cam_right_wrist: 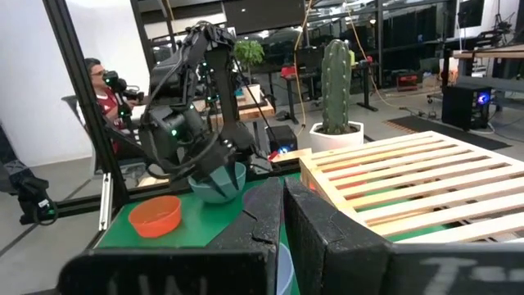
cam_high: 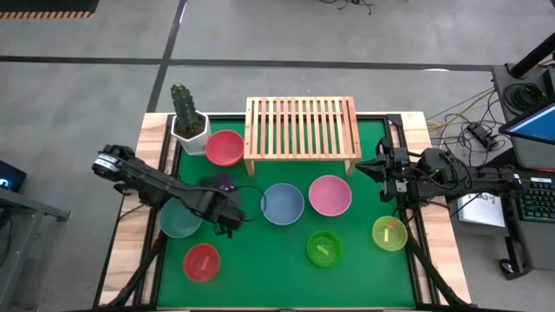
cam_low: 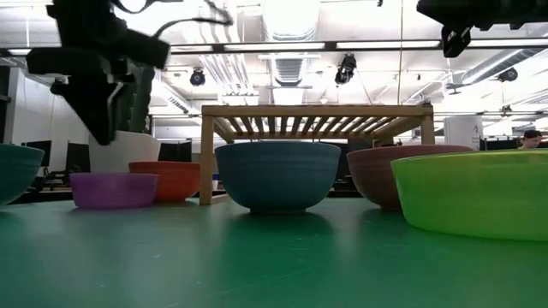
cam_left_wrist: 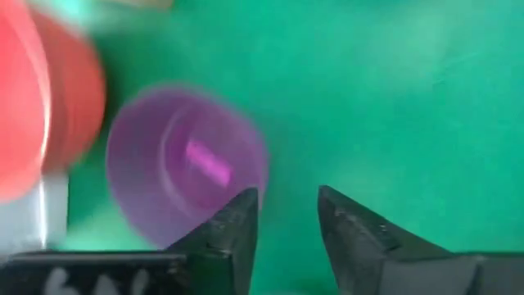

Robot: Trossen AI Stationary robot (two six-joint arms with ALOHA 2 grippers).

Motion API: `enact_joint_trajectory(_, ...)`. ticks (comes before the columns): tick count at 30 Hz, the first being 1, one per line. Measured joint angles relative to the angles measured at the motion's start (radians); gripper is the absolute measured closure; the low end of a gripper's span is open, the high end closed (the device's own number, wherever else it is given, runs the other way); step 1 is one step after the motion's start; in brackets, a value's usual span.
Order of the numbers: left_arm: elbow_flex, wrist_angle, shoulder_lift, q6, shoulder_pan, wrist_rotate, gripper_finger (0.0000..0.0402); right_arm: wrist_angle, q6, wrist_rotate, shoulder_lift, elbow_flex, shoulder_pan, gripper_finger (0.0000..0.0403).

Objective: Place and stack bowls onto a shelf
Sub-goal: Put the violet bowl on the shelf

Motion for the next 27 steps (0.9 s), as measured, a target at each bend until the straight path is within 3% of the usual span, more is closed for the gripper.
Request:
enact_joint_trajectory(3, -0.013, 0.074, -0.024, 0.133, 0.008, 0.0, 0.0272, 0.0, 0.0, 0.0, 0.0, 0.0, 0.0, 0.0394)
enact_joint_trajectory(6, -0.033, 0.097, -0.055, 0.154, 0.033, 0.005, 0.0272, 0.0, 0.0, 0.0, 0.0, 0.0, 0.0, 0.0394)
enact_joint_trajectory(16, -0.255, 0.283, -0.18, 0.028, 0.054, 0.008, 0.0286, 0.0, 0.0, 0.0, 0.0, 0.0, 0.0, 0.0394)
enact_joint_trajectory(27, -0.391, 0.401, -0.165, -0.043, 0.054, 0.004, 0.0306, 0.0, 0.0, 0.0, 0.0, 0.0, 0.0, 0.0394)
